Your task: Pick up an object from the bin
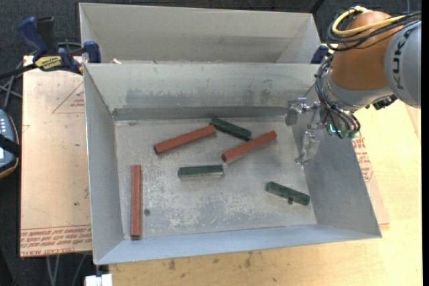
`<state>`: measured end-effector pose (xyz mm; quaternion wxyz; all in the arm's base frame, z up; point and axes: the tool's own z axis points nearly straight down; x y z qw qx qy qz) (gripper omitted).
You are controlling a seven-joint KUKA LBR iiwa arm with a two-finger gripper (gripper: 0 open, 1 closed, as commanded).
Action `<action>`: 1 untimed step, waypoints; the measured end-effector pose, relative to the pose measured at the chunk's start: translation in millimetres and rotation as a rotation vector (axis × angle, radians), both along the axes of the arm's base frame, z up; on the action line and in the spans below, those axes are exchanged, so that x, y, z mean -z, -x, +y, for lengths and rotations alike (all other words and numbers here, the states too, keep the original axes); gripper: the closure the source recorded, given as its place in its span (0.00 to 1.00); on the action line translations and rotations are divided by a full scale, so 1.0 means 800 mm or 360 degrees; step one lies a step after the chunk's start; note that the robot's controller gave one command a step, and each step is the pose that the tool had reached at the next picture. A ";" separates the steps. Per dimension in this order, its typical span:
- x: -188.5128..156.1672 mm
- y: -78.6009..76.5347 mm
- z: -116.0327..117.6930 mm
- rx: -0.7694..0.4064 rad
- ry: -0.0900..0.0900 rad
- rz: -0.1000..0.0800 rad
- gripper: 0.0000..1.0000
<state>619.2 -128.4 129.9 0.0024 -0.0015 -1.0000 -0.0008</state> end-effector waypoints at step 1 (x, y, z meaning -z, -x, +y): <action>-0.005 -0.003 0.000 -0.0004 0.0002 -0.0011 0.00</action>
Offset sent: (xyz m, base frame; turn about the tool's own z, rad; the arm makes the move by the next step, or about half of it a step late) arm -0.0226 0.0558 -0.0569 -0.2968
